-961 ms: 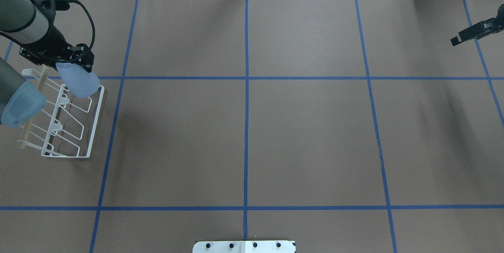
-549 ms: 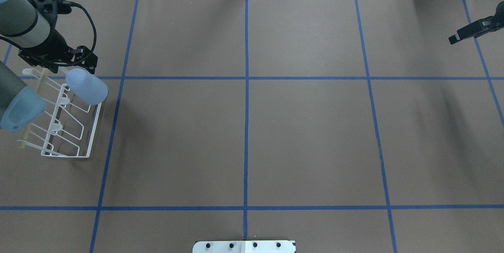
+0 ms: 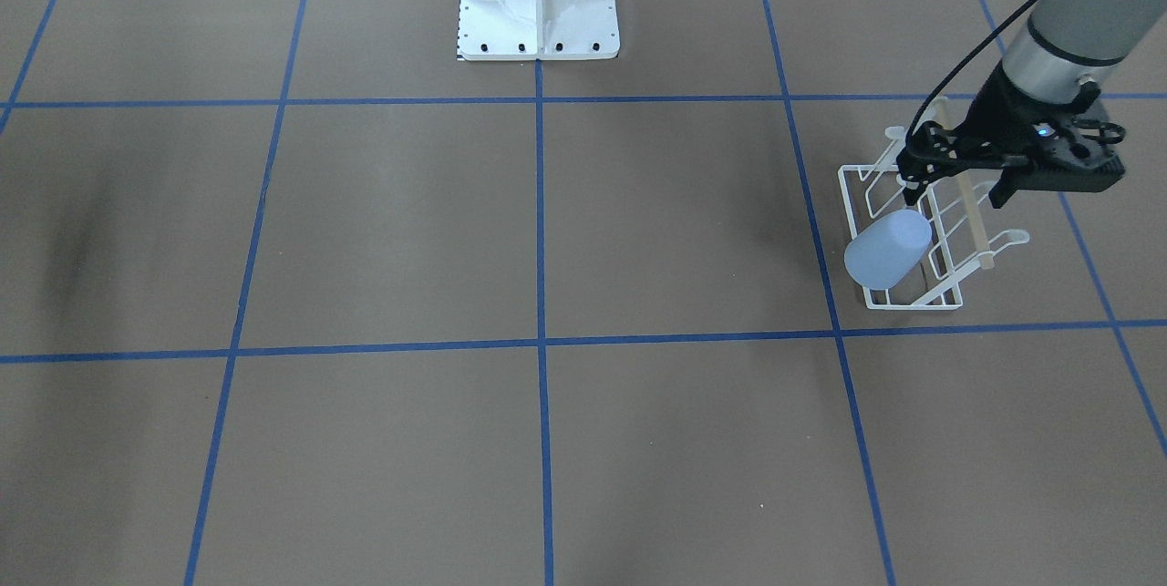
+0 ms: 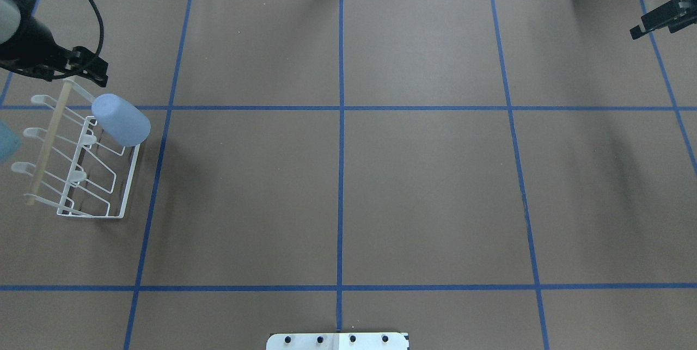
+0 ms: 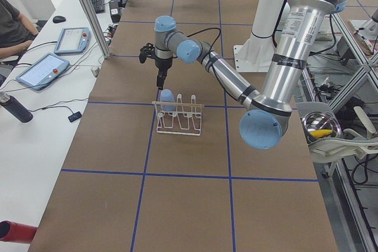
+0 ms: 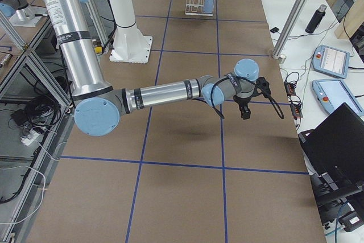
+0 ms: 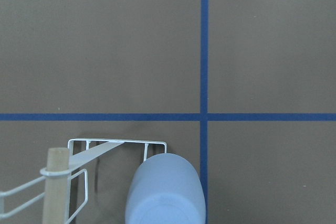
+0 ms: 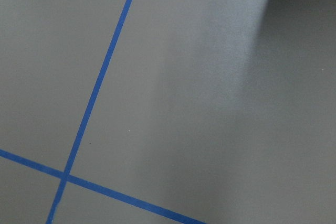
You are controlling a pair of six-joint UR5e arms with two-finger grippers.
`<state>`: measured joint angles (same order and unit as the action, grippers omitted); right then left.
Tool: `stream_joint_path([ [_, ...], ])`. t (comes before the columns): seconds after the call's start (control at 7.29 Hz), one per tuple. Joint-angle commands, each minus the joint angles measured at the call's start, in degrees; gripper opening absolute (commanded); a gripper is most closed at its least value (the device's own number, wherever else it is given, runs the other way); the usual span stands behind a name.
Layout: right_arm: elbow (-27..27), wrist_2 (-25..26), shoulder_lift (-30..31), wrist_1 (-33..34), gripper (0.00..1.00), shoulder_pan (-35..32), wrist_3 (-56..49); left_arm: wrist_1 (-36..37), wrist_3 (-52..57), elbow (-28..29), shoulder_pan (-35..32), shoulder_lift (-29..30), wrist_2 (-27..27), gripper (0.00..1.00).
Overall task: Hang cup on cup holder
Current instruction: 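Open the left gripper and withdraw it away from the hung cup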
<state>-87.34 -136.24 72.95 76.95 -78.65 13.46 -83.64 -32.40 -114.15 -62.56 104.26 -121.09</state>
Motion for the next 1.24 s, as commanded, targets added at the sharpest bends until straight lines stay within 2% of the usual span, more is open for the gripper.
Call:
stream_joint_path([
  [0.0,-8.76,7.36,-1.31,22.59,1.00,-2.46,-14.43,0.06,15.98,1.02,-8.76,-5.80,-2.11,0.99],
  [0.14,-13.42,8.79,0.77,29.59,1.00,-5.09,-20.87,-0.55,24.41,5.21,-14.89,-7.30,-7.18,0.99],
  [0.27,-16.60,8.28,6.01,30.53,1.00,-5.55,-21.19,-0.73,32.06,9.43,-18.26,-7.49,-9.15,0.99],
  [0.41,-17.24,7.84,8.76,30.10,1.00,-5.47,-21.19,-0.73,39.27,13.12,-22.38,-7.93,-9.25,0.99],
  [0.82,-16.73,5.29,9.76,30.19,1.00,-5.46,-20.23,-0.73,41.19,14.31,-23.39,-10.21,-9.34,0.99],
  [0.96,-16.64,5.28,10.54,30.10,1.00,-5.38,-20.23,-0.21,40.41,13.52,-23.48,-11.52,-11.78,0.99],
  [1.1,-16.64,4.94,11.16,30.10,1.00,-5.38,-20.23,-0.12,33.96,12.73,-23.39,-11.62,-15.98,0.99],
])
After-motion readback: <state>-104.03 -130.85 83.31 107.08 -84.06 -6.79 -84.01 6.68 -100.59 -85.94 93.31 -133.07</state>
